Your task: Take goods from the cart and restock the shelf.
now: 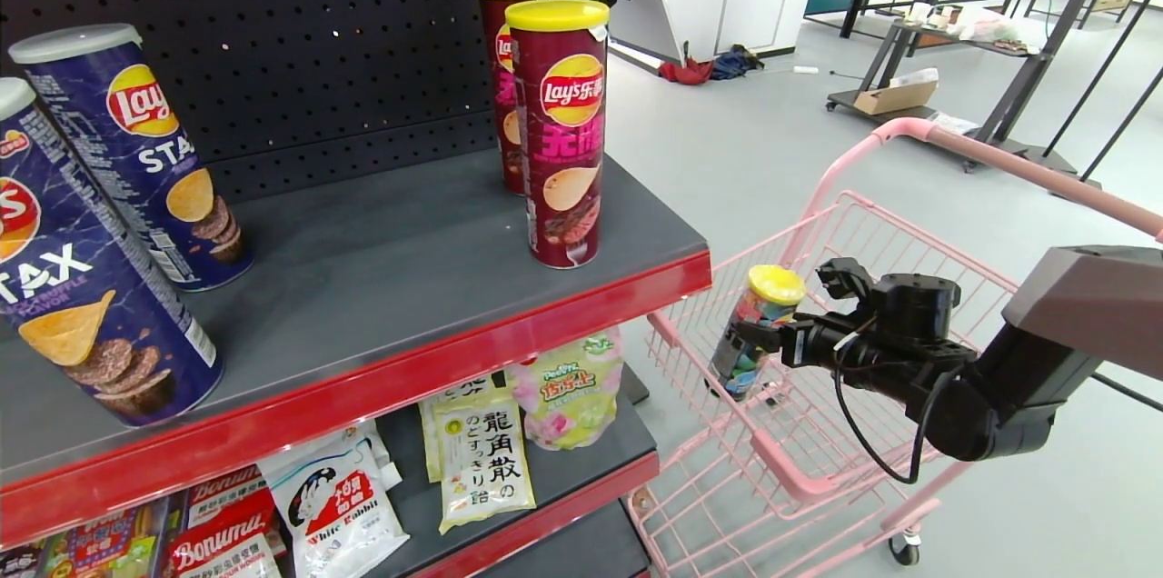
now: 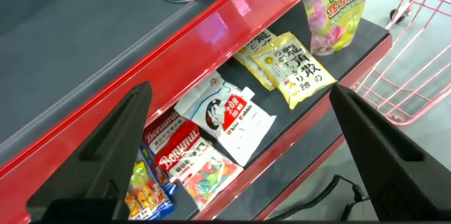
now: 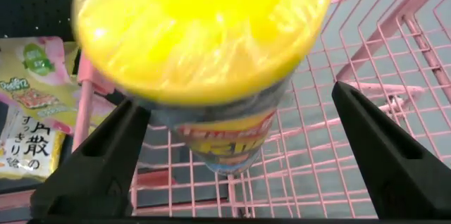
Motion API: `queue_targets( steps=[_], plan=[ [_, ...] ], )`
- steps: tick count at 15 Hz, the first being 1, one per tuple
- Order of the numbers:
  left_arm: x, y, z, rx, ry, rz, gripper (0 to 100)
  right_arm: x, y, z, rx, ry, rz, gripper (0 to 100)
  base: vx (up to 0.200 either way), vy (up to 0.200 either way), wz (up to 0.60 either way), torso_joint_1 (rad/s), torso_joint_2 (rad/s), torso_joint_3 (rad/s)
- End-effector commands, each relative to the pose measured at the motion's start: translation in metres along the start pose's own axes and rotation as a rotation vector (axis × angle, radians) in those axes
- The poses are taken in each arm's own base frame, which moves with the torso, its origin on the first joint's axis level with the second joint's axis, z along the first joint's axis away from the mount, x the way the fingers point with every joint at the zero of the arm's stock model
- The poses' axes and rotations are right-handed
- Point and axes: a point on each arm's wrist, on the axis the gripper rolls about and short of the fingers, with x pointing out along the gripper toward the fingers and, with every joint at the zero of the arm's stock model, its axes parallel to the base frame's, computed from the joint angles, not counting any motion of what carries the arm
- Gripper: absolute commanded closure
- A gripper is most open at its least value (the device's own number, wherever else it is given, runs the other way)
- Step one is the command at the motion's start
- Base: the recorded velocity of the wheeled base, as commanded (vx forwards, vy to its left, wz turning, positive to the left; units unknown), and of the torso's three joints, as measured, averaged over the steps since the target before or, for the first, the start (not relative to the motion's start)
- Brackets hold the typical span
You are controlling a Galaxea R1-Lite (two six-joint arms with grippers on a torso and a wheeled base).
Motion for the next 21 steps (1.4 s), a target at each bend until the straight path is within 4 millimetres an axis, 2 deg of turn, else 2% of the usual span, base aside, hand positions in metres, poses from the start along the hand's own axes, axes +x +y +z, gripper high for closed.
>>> queue_targets(
  steps=[1, 9, 12, 13, 16, 18, 19, 20, 21],
  plan=[
    [0.000, 0.000, 0.000, 0.001, 0.000, 0.000, 0, 0.012, -0.004, -0.003, 0.015, -0.007, -0.001, 0, 0.000, 0.000, 0.00, 0.000, 0.00, 0.000],
    [0.000, 0.000, 0.000, 0.002, 0.002, 0.021, 0, 0.032, -0.002, 0.003, 0.030, -0.051, 0.018, 0, 0.000, 0.000, 0.00, 0.000, 0.00, 0.000],
    [-0.001, 0.000, 0.000, 0.002, -0.002, 0.024, 0, 0.036, -0.003, -0.001, 0.032, -0.042, 0.016, 0, 0.000, 0.000, 0.00, 0.000, 0.00, 0.000],
    [-0.001, 0.001, 0.000, 0.002, -0.003, 0.023, 0, 0.038, -0.004, -0.002, 0.031, -0.048, 0.015, 100, 0.000, 0.000, 0.00, 0.000, 0.00, 0.000],
    [-0.001, 0.000, 0.000, 0.002, -0.003, 0.023, 0, 0.039, -0.001, -0.004, 0.024, -0.065, 0.022, 100, 0.000, 0.000, 0.00, 0.000, 0.00, 0.000],
    [-0.001, 0.000, -0.001, 0.002, -0.003, 0.023, 0, 0.033, 0.002, 0.005, -0.003, -0.130, -0.005, 100, 0.000, 0.000, 0.00, 0.000, 0.00, 0.000],
    [-0.001, 0.000, -0.002, 0.002, -0.003, 0.023, 0, 0.021, 0.006, 0.027, -0.020, -0.176, -0.014, 100, 0.000, 0.000, 0.00, 0.000, 0.00, 0.000],
    [-0.001, 0.000, -0.003, 0.002, -0.003, 0.023, 0, 0.001, 0.014, 0.051, -0.030, -0.190, -0.014, 100, 0.000, 0.000, 0.00, 0.000, 0.00, 0.000],
    [-0.001, 0.000, -0.003, 0.002, -0.003, 0.023, 0, -0.012, 0.018, 0.064, -0.041, -0.199, -0.017, 100, 0.000, 0.000, 0.00, 0.000, 0.00, 0.000]
  ],
)
